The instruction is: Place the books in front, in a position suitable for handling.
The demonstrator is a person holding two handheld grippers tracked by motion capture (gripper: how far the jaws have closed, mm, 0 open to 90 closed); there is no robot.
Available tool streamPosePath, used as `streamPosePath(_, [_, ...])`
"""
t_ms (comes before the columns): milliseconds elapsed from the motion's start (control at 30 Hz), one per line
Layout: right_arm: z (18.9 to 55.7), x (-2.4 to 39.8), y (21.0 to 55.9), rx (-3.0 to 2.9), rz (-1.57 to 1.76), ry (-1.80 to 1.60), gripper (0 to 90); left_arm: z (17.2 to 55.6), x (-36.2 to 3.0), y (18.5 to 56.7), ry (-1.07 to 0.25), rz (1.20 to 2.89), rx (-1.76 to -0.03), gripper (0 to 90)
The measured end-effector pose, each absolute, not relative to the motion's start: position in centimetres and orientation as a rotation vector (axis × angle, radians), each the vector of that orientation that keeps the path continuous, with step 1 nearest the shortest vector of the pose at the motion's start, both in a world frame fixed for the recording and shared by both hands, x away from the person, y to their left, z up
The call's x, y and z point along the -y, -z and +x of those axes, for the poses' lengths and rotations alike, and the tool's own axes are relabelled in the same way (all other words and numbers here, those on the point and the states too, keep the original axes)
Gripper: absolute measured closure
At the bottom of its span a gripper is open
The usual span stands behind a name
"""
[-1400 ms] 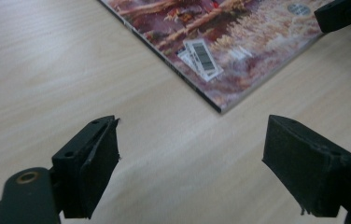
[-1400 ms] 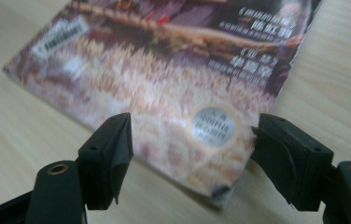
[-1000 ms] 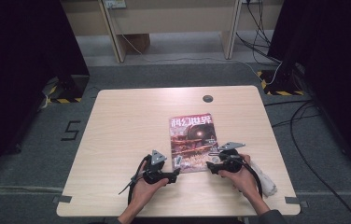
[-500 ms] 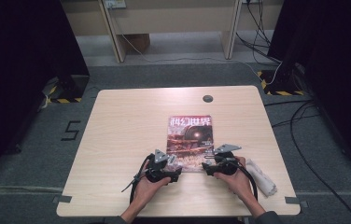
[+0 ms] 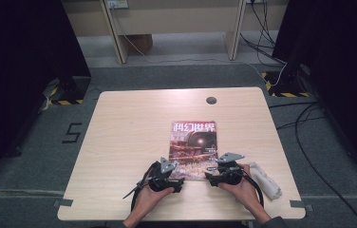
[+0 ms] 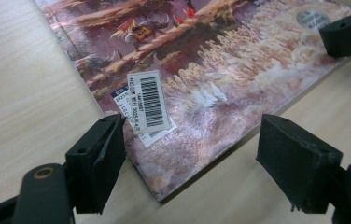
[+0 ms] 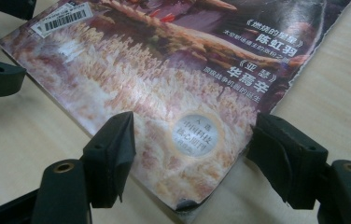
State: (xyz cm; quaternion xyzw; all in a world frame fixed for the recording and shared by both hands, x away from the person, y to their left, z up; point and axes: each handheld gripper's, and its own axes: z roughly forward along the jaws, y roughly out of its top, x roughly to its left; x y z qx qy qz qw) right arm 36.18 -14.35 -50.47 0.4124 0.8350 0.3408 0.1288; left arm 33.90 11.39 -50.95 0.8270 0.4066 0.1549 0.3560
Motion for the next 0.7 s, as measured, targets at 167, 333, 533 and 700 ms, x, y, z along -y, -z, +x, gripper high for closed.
streamPosePath(167, [34.8, 14.6, 50.4, -2.457, 1.164, -0.989, 31.2, 32.6, -11.4, 50.9, -0.39, 2.158, -1.026, 23.0])
streamPosePath(333, [33.6, 14.8, 50.4, -2.478, 1.14, -0.996, 30.8, 31.9, -11.6, 50.9, -0.384, 2.166, -1.01, 22.8])
streamPosePath(533, [32.5, 14.9, 50.4, -2.497, 1.112, -0.991, 30.4, 31.1, -11.6, 50.9, -0.387, 2.181, -0.994, 23.1])
streamPosePath(700, [32.2, 15.0, 50.4, -2.499, 1.116, -0.995, 30.4, 30.7, -11.5, 50.9, -0.395, 2.195, -0.982, 23.2])
